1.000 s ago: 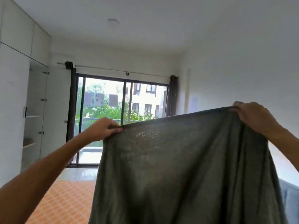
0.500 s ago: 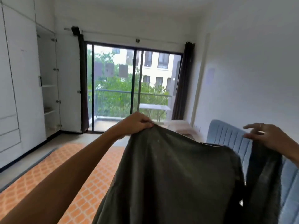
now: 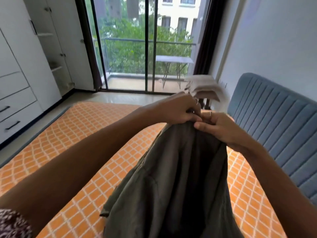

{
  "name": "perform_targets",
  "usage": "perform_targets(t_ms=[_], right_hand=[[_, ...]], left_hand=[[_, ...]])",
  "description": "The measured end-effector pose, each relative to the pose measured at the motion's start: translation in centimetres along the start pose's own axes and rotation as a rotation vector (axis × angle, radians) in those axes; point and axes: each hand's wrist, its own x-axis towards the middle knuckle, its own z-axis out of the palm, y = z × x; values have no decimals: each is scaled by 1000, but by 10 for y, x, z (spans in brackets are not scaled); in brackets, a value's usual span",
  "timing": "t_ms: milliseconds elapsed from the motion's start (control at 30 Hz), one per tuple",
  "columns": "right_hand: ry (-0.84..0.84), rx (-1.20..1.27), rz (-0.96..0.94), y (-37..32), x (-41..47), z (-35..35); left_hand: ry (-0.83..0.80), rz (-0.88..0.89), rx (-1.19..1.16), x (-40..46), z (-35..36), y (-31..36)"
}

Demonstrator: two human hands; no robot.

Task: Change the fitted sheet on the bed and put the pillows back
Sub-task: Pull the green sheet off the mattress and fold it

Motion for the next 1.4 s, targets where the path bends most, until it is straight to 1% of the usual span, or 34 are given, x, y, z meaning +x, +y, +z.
perform_targets(t_ms=[67, 133, 200, 267, 367, 433, 533, 600, 633, 700, 733, 767, 833, 867, 900, 967, 1067, 1167, 1200, 1233, 1300, 1333, 1400], right_hand=[[-14, -6, -3, 7, 3, 3], [-24, -5, -19, 9, 4, 5], [-21, -26, -43, 16, -1, 5], [-4, -17, -58, 25, -11, 1], [22, 52, -49, 41, -33, -6], [47, 88, -15, 52, -47, -11], [65, 129, 21, 61, -66, -17], [83, 103, 48, 70, -77, -23], [87, 119, 77, 68, -82, -24], [103, 140, 103, 69, -92, -26], [109, 136, 104, 71, -95, -27], [105, 144, 127, 67, -99, -27], [126, 146, 141, 66, -103, -26], [120, 152, 150, 67, -105, -27], [128, 150, 162, 63, -106, -27], [123, 133, 156, 60, -110, -26], [111, 131, 166, 55, -115, -24], [101, 125, 171, 51, -120, -22], [96, 116, 170, 50, -121, -21], [88, 116, 172, 49, -123, -21], [75, 133, 170, 47, -126, -20], [71, 138, 166, 47, -127, -21], [66, 144, 173, 48, -130, -23]], left_hand=[[2, -57, -21, -5, 10, -6], [39, -132, -90, -14, 20, -11], [59, -226, -285, -30, 30, -12], [10, -271, -489, -52, 42, -13], [-127, -330, -646, -88, 70, -20], [-154, -413, -697, -111, 93, -27], [-94, -478, -674, -140, 124, -35], [3, -458, -579, -151, 138, -36], [77, -415, -478, -155, 144, -34], [258, -269, -240, -157, 152, -22], [328, -195, -166, -156, 155, -11], [364, -128, -141, -152, 158, 2], [372, -13, -172, -143, 165, 26], [357, 0, -207, -138, 169, 35], [339, -23, -265, -134, 173, 42], [307, -118, -410, -125, 177, 52], [263, -213, -546, -115, 177, 66], [251, -199, -708, -109, 171, 80], [214, -176, -764, -111, 169, 81], [153, -161, -820, -114, 169, 80], [-22, -149, -876, -129, 171, 70], [-114, -160, -847, -141, 176, 59], [-291, -207, -681, -174, 186, 32]])
